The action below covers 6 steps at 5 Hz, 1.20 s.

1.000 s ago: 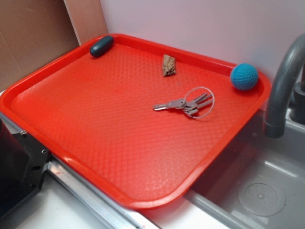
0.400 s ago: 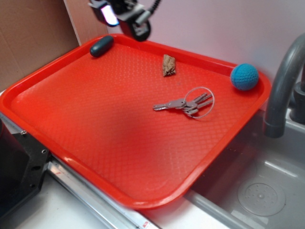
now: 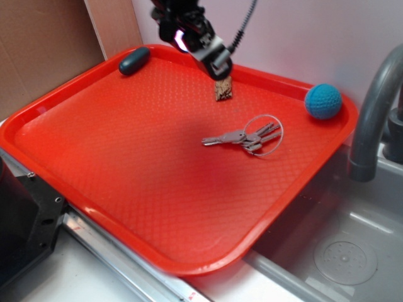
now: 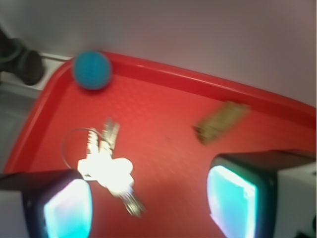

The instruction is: Grab the silver keys.

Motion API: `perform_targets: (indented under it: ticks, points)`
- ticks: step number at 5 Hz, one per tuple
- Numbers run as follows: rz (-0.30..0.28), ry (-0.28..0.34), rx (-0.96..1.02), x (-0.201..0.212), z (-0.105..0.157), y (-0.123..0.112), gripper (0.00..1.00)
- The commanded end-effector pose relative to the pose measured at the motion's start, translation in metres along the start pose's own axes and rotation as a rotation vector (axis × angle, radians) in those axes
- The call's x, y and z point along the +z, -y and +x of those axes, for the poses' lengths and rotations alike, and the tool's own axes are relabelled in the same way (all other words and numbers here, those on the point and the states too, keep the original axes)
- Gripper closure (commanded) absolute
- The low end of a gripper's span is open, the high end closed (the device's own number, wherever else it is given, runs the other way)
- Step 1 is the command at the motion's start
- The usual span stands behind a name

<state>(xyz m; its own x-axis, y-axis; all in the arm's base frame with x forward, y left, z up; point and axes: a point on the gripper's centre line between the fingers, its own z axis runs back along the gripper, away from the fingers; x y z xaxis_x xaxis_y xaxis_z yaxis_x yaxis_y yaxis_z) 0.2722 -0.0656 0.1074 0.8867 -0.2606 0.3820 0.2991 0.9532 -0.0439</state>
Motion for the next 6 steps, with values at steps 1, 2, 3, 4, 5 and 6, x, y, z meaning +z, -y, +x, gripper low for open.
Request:
perform_targets:
  ticks: [1,2,3,4,5,6]
  points:
    - [-0.006,0.04,-0.108,0.0,0.008,0.01,0.0]
    - [-0.006,0.04,-0.108,0.0,0.008,0.01,0.0]
    - [-0.006,0.04,-0.108,0.0,0.008,0.01,0.0]
    - [0.012,-0.032,-0.154,-0.043,0.016,0.013,0.0]
    - [-0.008,-0.034,-0.264,-0.065,0.024,0.03,0.0]
    - [-0.043,-0.001,-0.312,-0.076,0.028,0.032,0.0]
